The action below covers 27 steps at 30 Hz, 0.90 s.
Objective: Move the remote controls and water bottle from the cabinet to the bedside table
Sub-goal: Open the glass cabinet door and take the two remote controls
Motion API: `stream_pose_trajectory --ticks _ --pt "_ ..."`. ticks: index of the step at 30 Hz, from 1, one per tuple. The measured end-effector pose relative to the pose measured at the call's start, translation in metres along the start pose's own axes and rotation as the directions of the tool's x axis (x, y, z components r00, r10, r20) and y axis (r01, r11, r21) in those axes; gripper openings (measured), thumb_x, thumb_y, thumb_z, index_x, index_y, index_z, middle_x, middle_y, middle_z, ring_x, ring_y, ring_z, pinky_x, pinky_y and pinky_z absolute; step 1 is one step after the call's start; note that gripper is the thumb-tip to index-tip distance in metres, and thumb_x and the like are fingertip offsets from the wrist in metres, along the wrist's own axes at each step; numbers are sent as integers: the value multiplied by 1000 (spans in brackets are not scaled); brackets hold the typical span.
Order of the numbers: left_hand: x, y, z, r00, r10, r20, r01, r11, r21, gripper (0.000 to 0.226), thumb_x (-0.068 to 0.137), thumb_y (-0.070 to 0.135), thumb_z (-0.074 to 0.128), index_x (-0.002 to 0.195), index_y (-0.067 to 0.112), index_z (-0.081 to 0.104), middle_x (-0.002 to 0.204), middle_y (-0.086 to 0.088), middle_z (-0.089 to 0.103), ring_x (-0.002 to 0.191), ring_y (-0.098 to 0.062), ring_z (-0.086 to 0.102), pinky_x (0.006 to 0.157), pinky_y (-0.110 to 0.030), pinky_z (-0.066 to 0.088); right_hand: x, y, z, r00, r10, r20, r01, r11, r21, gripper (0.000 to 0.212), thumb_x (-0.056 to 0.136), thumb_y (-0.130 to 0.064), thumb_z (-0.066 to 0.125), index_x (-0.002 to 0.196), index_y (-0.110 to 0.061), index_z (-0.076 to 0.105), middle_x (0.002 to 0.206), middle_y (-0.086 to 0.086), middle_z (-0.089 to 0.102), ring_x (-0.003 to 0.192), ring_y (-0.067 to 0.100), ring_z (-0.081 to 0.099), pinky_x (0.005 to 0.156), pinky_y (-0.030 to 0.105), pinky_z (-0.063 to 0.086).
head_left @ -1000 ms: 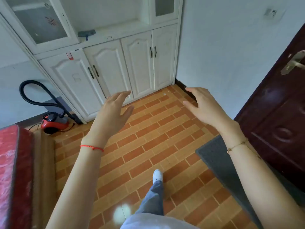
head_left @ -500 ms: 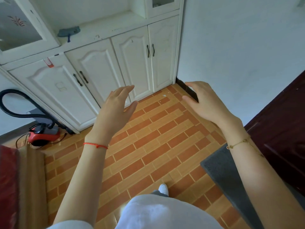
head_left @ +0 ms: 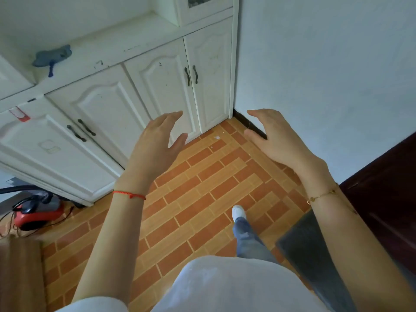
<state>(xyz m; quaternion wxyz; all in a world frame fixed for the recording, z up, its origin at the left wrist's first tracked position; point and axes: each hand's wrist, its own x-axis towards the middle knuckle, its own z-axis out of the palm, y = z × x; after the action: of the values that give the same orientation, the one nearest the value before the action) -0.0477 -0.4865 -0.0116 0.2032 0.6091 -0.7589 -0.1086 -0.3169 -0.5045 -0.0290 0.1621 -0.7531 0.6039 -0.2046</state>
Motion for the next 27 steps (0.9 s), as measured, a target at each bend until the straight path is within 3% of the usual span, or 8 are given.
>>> stream_pose_trajectory --ticks 13,17,27 --pt "229 -15 32 991 -110 -79 108 994 -30 52 97 33 50 146 19 38 146 -2 47 138 -21 39 113 -36 32 259 83 -34 989 -144 27 144 989 11 52 98 -38 48 145 -18 38 147 1 43 139 17 32 115 35 28" --pt "270 -30 31 980 -169 -104 166 986 -29 51 97 32 52 145 19 40 146 -3 48 138 -23 41 115 -47 32 322 86 -35 981 -187 51 186 982 32 52 98 -38 47 145 -17 38 148 0 42 140 15 31 114 32 25" --pt "368 -87 34 965 -224 -132 221 974 -36 52 97 30 51 146 17 39 147 -4 46 138 -24 40 114 -47 33 450 86 -2 968 -245 50 242 969 55 51 98 -36 48 145 -18 38 147 0 42 139 13 30 108 19 19"
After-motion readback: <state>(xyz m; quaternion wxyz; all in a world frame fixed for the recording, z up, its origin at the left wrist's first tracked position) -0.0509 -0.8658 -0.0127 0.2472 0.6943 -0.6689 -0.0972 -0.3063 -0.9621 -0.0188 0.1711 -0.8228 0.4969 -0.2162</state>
